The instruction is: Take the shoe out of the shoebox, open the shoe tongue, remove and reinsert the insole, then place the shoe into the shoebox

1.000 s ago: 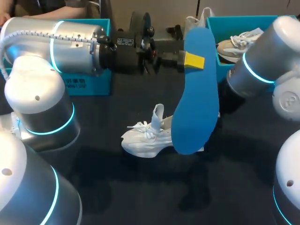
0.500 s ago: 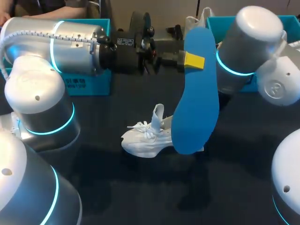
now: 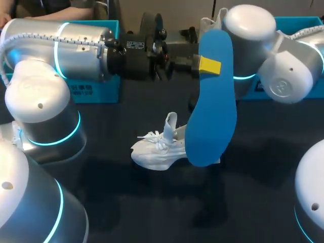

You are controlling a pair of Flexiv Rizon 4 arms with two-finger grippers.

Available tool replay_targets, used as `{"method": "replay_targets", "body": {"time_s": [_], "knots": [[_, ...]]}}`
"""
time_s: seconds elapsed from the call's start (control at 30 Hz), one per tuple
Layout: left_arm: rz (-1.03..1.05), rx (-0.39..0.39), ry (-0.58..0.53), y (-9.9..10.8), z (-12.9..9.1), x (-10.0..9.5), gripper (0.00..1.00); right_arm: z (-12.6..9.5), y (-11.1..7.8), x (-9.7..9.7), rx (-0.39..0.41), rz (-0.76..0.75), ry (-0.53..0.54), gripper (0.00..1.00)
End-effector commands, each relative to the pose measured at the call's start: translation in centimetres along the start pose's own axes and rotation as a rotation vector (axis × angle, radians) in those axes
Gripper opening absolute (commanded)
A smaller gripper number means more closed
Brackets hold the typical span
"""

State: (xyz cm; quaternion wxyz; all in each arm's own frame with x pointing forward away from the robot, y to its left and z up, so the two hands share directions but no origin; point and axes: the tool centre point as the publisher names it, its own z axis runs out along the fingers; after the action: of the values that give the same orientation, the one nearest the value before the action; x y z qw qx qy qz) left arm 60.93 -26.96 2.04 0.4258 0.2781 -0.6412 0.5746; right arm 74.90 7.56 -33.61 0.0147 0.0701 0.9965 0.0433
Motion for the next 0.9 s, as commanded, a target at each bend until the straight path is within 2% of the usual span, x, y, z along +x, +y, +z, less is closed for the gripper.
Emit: {"method": "replay_targets", "body": {"time_s": [0.03, 0.73, 0.9], "knots": [[0.000, 0.001, -0.002, 0.1, 0.0, 0.0, 0.00, 0.0, -0.1, -0.1, 0.004, -0.001, 0.005, 1.00], [0.000, 0.001, -0.002, 0.1, 0.0, 0.0, 0.00, -0.2, 0.0, -0.1, 0.015, 0.001, 0.026, 1.00], [0.000, 0.001, -0.002, 0.1, 0.0, 0.0, 0.00, -0.6, 0.7, -1.3, 0.037, 0.017, 0.010, 1.00]]}}
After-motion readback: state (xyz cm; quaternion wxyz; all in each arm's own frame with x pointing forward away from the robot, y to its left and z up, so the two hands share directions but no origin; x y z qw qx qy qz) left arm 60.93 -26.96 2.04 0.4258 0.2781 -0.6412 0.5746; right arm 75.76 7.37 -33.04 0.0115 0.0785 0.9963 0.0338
